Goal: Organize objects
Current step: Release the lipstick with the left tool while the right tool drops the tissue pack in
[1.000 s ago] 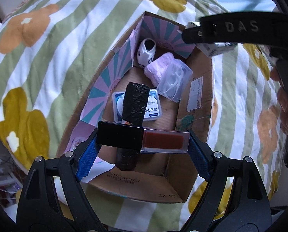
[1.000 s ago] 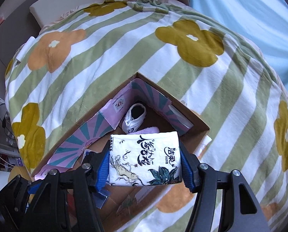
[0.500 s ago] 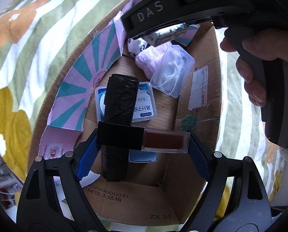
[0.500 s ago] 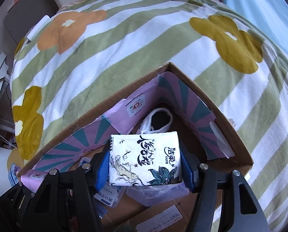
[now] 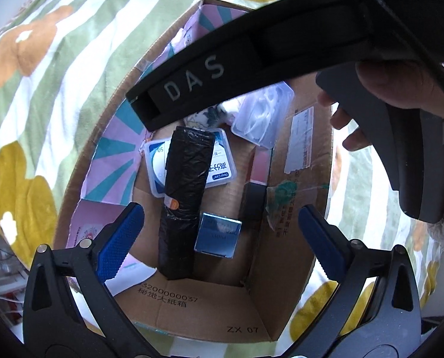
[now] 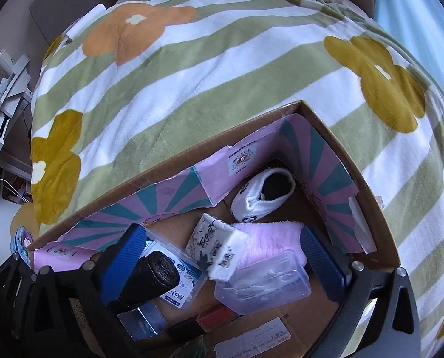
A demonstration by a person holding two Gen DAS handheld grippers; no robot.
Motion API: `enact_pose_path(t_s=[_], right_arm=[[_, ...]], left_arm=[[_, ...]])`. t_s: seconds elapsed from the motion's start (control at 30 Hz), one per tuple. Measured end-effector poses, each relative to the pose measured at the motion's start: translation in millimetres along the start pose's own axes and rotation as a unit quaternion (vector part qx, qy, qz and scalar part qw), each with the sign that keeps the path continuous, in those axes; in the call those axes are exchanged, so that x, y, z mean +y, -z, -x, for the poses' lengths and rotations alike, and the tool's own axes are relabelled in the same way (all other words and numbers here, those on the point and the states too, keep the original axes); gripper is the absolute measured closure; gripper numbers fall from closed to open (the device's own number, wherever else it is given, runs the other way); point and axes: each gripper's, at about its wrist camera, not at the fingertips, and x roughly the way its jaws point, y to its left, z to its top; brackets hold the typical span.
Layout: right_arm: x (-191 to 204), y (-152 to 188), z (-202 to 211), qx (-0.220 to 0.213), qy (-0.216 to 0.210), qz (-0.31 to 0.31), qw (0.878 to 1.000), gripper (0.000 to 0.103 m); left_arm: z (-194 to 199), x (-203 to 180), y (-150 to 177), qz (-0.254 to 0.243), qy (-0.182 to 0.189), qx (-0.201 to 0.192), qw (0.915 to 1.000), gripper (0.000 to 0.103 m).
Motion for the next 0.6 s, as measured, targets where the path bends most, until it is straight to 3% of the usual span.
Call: enact_pose_path(t_s=[0.6], right_arm=[[11, 18, 69, -0.033, 0.023, -0.014, 0.999, 0.001]], left_arm=[[47, 1, 14, 0.002, 0.007, -0.030, 0.9995, 0.000]])
